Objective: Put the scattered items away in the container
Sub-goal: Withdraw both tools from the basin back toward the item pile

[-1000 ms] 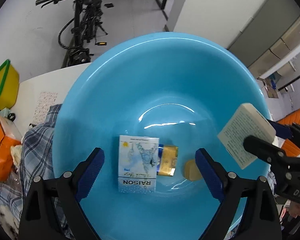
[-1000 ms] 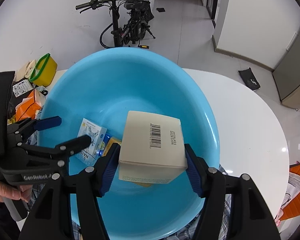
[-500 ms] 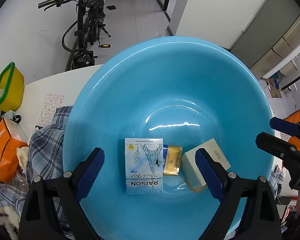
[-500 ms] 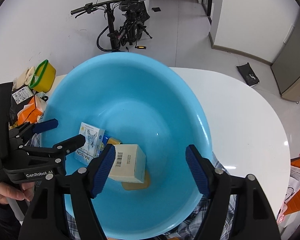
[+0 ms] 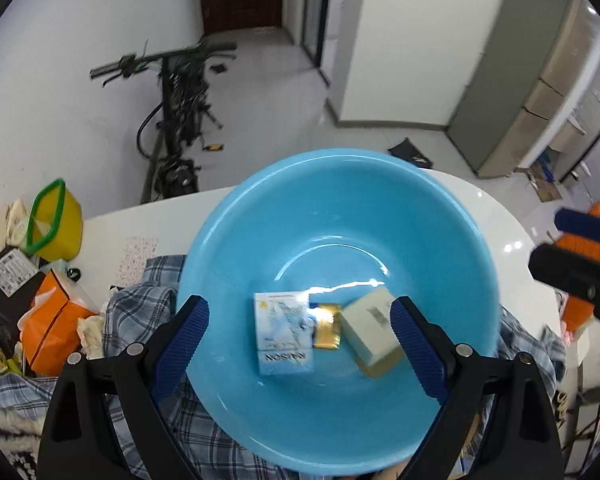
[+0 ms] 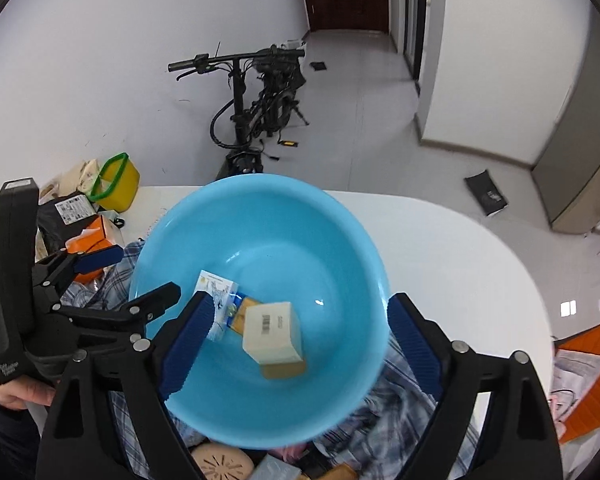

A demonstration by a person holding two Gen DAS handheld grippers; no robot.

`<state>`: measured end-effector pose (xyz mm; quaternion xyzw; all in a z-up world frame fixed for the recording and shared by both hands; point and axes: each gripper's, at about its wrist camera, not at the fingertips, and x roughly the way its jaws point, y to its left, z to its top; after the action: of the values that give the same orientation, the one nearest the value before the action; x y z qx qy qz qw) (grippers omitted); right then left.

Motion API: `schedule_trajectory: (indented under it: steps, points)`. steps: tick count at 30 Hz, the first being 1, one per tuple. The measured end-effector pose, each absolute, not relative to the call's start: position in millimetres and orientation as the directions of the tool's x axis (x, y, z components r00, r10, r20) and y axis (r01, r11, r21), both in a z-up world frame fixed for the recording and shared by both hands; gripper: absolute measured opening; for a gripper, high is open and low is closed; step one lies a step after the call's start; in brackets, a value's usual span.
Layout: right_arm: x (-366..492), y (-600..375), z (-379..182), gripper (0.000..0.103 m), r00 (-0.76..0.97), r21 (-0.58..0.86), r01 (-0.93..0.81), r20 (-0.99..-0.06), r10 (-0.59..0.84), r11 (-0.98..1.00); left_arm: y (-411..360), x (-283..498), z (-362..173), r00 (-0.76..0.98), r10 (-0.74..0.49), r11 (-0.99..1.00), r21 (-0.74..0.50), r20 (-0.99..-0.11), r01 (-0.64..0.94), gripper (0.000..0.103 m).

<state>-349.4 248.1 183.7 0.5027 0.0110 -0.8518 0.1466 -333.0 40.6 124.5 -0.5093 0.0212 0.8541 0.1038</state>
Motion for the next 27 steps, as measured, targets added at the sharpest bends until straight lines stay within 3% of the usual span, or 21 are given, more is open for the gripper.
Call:
schedule_trajectory:
  steps: [6, 11, 15, 18, 27]
  points:
    - [-312.8, 261.3, 206.4, 0.088, -0.499, 0.157, 0.265, -0.822, -0.274, -0.951, 42.7, -295.0, 153.4, -0.548, 0.201, -0.973, -0.099, -0.812, -0.211, 0.094]
    - [-278.6, 270.2, 223.0, 0.091, -0.561, 0.117, 0.271, -0.788, -0.255, -0.956, 51.2, -258.2, 182.9, -0.658, 0.172, -0.967, 0.002, -0.733, -0.255, 0.094]
    - [-251.5, 276.6, 232.5, 0.092, -0.592, 0.107, 0.278, -0.763, -0.258, -0.955, 50.1, -232.9, 197.3, -0.653, 0.234, -0.957, -0.054, -0.721, -0.284, 0.094]
    - [-231.7, 278.3, 238.9, 0.092, -0.605, 0.127, 0.298, -0.742, -0.29, -0.946, 53.8, -210.9, 200.9, -0.682, 0.226, -0.953, -0.013, -0.695, -0.303, 0.099]
    - [-188.7, 277.0, 244.7, 0.092, -0.613, 0.13, 0.373, -0.709, -0.349, -0.919, 60.9, -165.2, 215.0, -0.722, 0.258, -0.94, 0.007, -0.642, -0.342, 0.099]
